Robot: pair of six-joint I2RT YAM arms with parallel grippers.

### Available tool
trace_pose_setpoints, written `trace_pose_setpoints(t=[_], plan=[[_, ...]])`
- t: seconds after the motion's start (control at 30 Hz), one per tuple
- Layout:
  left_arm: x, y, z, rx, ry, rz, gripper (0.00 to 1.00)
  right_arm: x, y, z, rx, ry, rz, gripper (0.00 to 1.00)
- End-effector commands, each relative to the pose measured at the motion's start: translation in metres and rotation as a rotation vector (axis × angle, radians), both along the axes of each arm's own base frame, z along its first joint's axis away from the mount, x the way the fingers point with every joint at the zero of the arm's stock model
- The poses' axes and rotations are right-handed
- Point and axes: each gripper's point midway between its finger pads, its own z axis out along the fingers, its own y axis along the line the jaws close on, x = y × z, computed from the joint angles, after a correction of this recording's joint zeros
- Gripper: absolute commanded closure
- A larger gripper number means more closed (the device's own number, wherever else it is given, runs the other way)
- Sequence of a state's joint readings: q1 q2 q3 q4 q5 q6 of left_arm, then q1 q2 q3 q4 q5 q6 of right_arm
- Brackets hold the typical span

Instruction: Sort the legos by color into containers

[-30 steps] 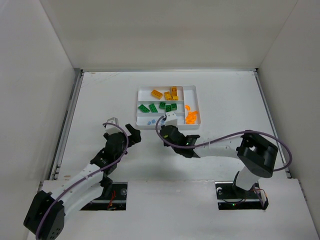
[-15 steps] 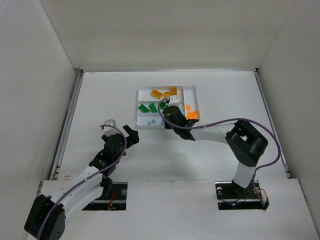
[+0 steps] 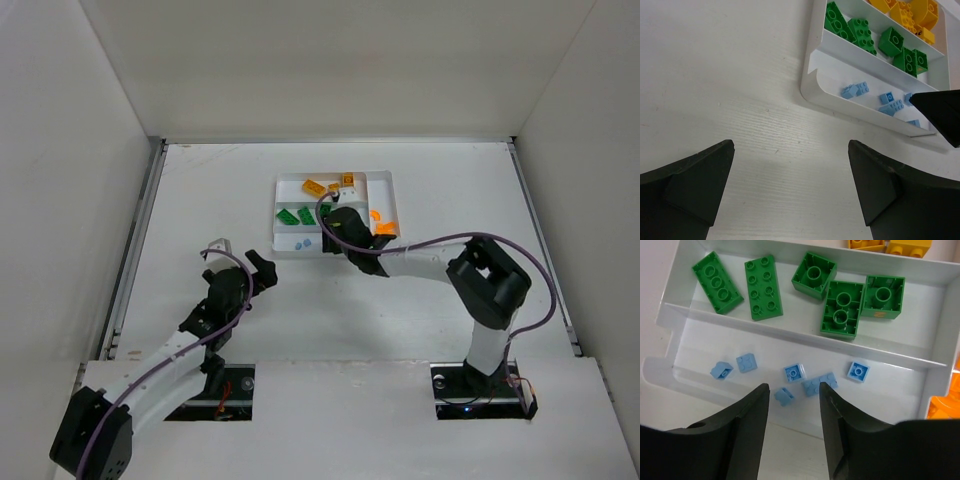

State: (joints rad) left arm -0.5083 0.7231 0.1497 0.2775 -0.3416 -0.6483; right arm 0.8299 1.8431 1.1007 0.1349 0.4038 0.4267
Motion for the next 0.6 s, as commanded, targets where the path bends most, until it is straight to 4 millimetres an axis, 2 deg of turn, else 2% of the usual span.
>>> trace_pose_setpoints(t=[0.0,0.1,0.23,0.4,0.47,0.57], plan=[[0.003,-0.001,0.001,-0.003,-0.022,0.002,0.0,0.001,-0.003,0.053,0.115,-0.088,-0.024,0.48],[0.004,-0.001,0.002,0.005,-0.02,0.001,0.0,-0.01,-0.028,0.091,0.171,-0.176,-0.071,0.44],[0.004,-0.002,0.001,0.009,-0.016,-0.001,0.0,-0.035,-0.074,0.115,0.227,-0.253,-0.153,0.39],[0.006,-0.004,-0.003,0.016,0.017,0.002,0.0,-0.069,-0.137,0.114,0.331,-0.312,-0.292,0.25],[0.007,-0.007,0.0,0.012,0.019,-0.003,0.0,-0.08,-0.166,0.107,0.366,-0.331,-0.369,0.0],[0.007,-0.008,0.004,0.011,0.022,-0.004,0.0,-0.089,-0.196,0.093,0.388,-0.336,-0.464,0.0]])
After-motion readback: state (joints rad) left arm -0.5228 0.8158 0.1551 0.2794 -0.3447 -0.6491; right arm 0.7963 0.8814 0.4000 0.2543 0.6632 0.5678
